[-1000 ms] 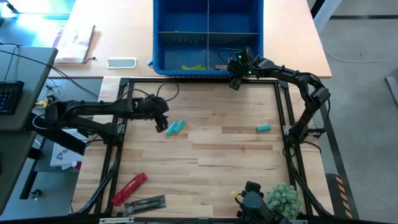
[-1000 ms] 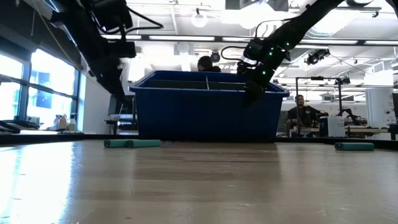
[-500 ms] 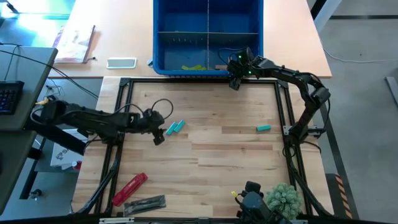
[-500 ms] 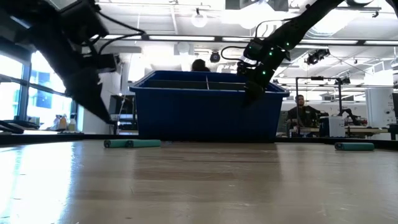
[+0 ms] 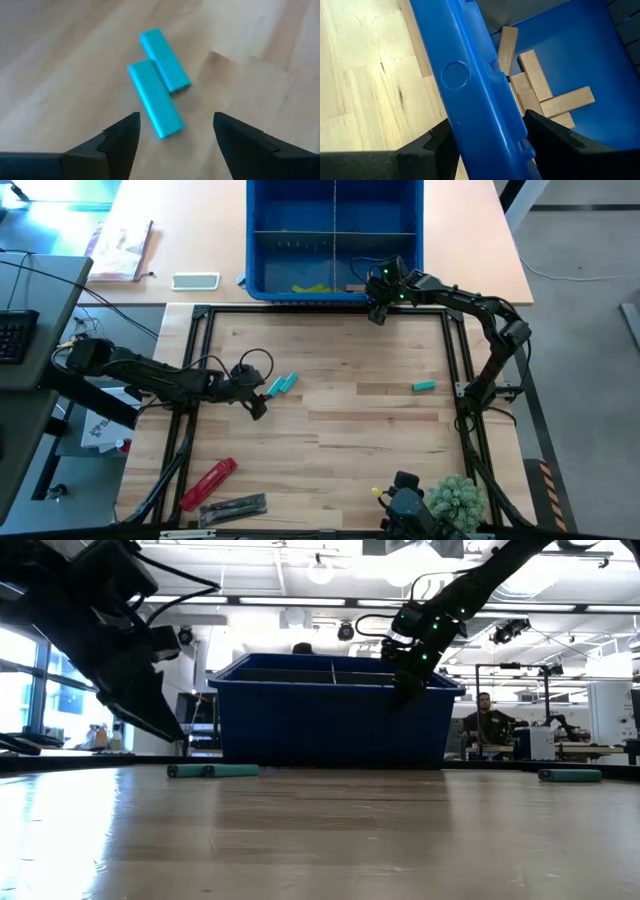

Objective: Sort blocks

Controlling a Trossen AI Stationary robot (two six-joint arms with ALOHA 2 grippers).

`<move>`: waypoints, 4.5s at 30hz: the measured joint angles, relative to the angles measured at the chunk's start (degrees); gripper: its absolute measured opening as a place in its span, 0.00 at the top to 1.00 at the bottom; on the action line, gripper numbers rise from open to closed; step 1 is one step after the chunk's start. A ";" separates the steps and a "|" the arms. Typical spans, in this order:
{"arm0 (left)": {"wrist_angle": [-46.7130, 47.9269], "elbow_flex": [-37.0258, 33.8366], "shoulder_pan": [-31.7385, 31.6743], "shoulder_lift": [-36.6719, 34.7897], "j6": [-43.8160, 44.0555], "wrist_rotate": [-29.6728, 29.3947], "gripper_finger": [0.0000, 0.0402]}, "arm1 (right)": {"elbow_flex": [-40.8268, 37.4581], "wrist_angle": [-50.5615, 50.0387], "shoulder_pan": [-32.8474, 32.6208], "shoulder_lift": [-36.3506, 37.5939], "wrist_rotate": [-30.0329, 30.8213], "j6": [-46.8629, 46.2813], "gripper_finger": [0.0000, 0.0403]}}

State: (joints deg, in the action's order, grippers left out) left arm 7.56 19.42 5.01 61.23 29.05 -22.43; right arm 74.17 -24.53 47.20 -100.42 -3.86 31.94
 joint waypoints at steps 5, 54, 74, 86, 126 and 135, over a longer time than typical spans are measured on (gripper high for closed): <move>-2.13 0.00 -0.07 2.66 1.80 -4.72 0.41 | 0.00 0.00 0.02 0.00 -0.01 0.00 0.52; -15.32 2.50 0.82 -7.66 -2.64 -13.88 0.83 | 0.00 0.00 0.01 0.00 -0.02 -0.01 0.52; -42.38 18.67 -31.94 4.05 -33.14 13.01 0.83 | 0.00 0.00 0.00 0.00 -0.02 -0.01 0.52; -53.78 30.94 -46.06 23.31 -34.84 22.88 0.83 | 0.00 0.00 0.00 0.00 -0.01 0.00 0.52; -38.22 44.06 -51.01 26.50 -41.70 21.52 0.83 | 0.00 0.00 0.00 0.00 -0.02 0.00 0.52; -31.86 60.63 -56.09 39.76 -45.94 18.33 0.83 | 0.00 0.00 0.00 0.00 -0.02 -0.01 0.52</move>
State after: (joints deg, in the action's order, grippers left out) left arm -24.30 80.05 -51.08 100.99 -16.89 -4.10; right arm 74.17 -24.53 47.20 -100.42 -3.88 31.93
